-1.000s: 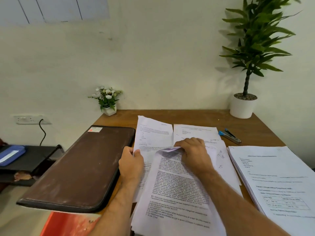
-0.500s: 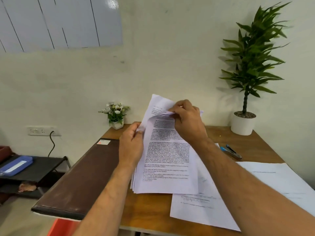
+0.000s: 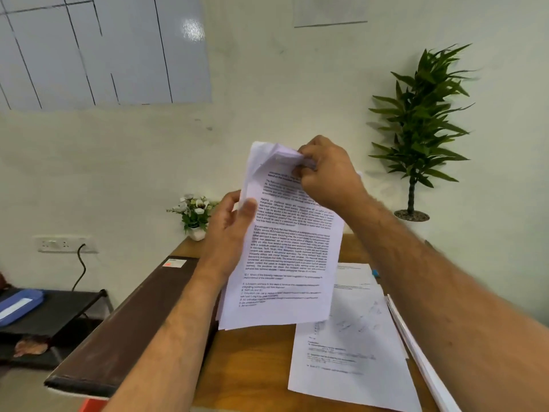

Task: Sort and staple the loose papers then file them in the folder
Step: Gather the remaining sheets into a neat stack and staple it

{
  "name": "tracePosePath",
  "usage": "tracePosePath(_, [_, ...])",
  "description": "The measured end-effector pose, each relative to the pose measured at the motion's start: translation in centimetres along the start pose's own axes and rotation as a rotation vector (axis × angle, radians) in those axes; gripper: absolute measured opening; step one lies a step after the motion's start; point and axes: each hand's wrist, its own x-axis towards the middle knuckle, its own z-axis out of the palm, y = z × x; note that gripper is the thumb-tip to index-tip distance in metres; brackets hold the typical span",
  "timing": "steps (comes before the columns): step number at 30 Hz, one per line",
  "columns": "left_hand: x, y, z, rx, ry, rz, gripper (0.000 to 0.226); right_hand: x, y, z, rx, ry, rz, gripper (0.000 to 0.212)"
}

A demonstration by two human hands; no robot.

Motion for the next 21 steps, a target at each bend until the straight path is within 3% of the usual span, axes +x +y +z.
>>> tracePosePath(3, [0.4,0.2,1.5,0.057,-0.076,-0.034,0.031,0.5,-0.2,-1.2,-0.074,-0.01,-0.022,0.014])
tracePosePath(5, [0.5,0.2,2.3,0.052,-0.084,-0.018,0.028,0.5,-0.3,-1.7,-0.179,-0.007,-0.053,0.022])
tracePosePath(10, [-0.2,-0.4,3.9,-0.347,-0.075,-0.183,0.028,-1.7,1.2,-3.5,-0.227,0.07,-0.027,0.063])
tracePosePath(15, [-2.5,-5.7,4.9,-0.306,-0.088,-0.407,0.023,-7.0,6.4,-1.8,-0.175,0.03,0.243,0.077])
tracePosePath(21, [-7.1,-13.3,5.7,-0.172,-0.143,-0.705,0.023,-16.4,12.0,3.5,0.237,-0.075,0.832,0.094])
